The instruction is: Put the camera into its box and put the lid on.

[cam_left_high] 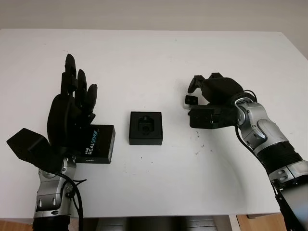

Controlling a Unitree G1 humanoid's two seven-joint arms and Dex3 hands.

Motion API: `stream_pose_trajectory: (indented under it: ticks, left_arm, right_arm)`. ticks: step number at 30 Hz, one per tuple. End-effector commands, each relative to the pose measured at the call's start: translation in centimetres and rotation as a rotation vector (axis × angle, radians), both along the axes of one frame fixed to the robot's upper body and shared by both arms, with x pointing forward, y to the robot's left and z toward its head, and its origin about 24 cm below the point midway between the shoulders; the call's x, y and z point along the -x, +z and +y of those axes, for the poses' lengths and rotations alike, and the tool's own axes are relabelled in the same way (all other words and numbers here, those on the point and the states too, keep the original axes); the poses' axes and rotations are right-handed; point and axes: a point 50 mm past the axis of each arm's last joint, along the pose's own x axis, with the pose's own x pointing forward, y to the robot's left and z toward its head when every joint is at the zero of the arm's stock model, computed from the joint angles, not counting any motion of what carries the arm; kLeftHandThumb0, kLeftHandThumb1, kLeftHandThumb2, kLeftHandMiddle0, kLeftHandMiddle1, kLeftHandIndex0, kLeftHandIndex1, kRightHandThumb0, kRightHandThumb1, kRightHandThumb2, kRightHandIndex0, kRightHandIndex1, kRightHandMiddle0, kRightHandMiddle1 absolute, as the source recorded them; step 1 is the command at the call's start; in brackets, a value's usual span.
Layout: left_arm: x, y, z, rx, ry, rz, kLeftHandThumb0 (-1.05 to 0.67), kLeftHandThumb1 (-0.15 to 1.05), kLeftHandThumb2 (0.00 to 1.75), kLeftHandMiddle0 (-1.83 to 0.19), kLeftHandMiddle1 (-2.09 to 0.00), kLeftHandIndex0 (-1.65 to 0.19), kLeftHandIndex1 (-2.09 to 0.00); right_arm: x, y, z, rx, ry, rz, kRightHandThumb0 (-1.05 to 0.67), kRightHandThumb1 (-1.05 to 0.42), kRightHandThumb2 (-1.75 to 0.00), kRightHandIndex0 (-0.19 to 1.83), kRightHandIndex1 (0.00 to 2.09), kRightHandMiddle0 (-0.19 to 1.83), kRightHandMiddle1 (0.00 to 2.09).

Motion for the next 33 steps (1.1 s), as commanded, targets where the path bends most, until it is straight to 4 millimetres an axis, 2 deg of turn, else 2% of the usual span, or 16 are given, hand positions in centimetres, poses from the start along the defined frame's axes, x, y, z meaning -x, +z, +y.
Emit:
stream_pose_trajectory:
  ticks: [1,2,4,6,11,14,16,20,24,25,26,28,33]
  left_arm:
    - [0.1,0.0,0.1,0.001,0.003,-0.007,-0.61,1.05,0.37,0.19,-0.04,0.19,0.0]
    - [0.1,0.1,0.0,-0.001,0.004,-0.007,-0.62,1.05,0.37,0.19,-0.04,0.19,0.0]
    - [0.2,0.0,0.1,-0.006,0.006,-0.006,-0.63,1.05,0.37,0.19,-0.05,0.19,-0.01]
    - [0.1,0.0,0.1,0.0,-0.001,-0.009,-0.62,1.05,0.37,0.19,-0.04,0.19,-0.01]
    - [0.1,0.0,0.1,-0.002,0.002,-0.002,-0.62,1.05,0.38,0.19,-0.05,0.19,-0.01]
    - [0.1,0.0,0.1,0.0,0.001,-0.007,-0.62,1.05,0.38,0.19,-0.05,0.19,-0.01]
    - [0.1,0.0,0.1,0.0,-0.001,-0.01,-0.61,1.05,0.37,0.19,-0.05,0.19,-0.01]
    - [0.1,-0.1,0.2,-0.007,-0.001,-0.011,-0.62,1.05,0.36,0.18,-0.05,0.19,-0.01]
    - [0.2,-0.1,0.1,-0.014,0.015,-0.003,-0.63,1.05,0.37,0.17,-0.06,0.18,-0.02]
    - [0.1,0.0,0.1,-0.011,0.009,-0.005,-0.63,1.05,0.37,0.17,-0.06,0.18,-0.03]
    - [0.0,-0.1,0.2,-0.01,0.004,-0.008,-0.62,1.05,0.37,0.18,-0.05,0.19,-0.02]
    - [-0.1,-0.1,0.2,-0.004,0.002,-0.01,-0.63,1.05,0.36,0.17,-0.05,0.18,-0.03]
    - [0.1,0.1,-0.1,-0.008,0.014,0.004,-0.65,1.05,0.34,0.17,-0.06,0.18,-0.03]
  right_arm:
    - [0.1,-0.4,0.0,0.0,0.01,-0.018,-0.6,-0.94,-0.06,-0.19,1.79,-0.1,1.8]
    - [0.0,-0.4,-0.1,0.004,0.013,-0.027,-0.56,-0.95,-0.06,-0.19,1.94,-0.04,1.89]
    - [0.0,-0.4,-0.2,0.014,0.018,-0.045,-0.53,-0.96,-0.06,-0.19,2.04,0.02,1.96]
    - [0.0,-0.3,-0.2,0.031,0.014,-0.061,-0.5,-0.97,-0.06,-0.19,2.08,0.14,1.89]
    - [0.0,-0.2,-0.3,0.031,0.011,-0.087,-0.45,-0.97,-0.05,-0.19,2.07,0.31,1.81]
    - [0.1,-0.3,-0.3,0.023,0.015,-0.1,-0.38,-0.98,-0.05,-0.14,1.97,0.37,1.69]
    - [0.1,-0.3,-0.3,0.017,0.028,-0.122,-0.34,-0.96,-0.05,-0.09,1.97,0.42,1.55]
    - [0.0,-0.5,-0.4,-0.018,0.033,-0.129,-0.33,-0.96,-0.05,-0.08,1.99,0.41,1.5]
    - [-0.2,-0.4,-0.6,-0.086,0.018,-0.099,-0.33,-0.99,-0.06,-0.04,1.79,0.31,1.58]
    - [-0.3,-0.3,-0.7,-0.123,0.017,-0.086,-0.33,-1.0,-0.06,0.01,1.62,0.3,1.6]
    - [-0.3,-0.2,-0.8,-0.158,0.009,-0.071,-0.35,-1.02,-0.06,0.07,1.23,0.27,1.62]
    - [-0.4,-0.1,-1.0,-0.207,-0.001,-0.056,-0.37,-1.04,-0.07,0.19,0.75,0.23,1.63]
    - [-0.6,0.8,-1.1,-0.299,-0.018,-0.05,-0.37,-1.04,-0.05,0.3,0.33,0.25,1.68]
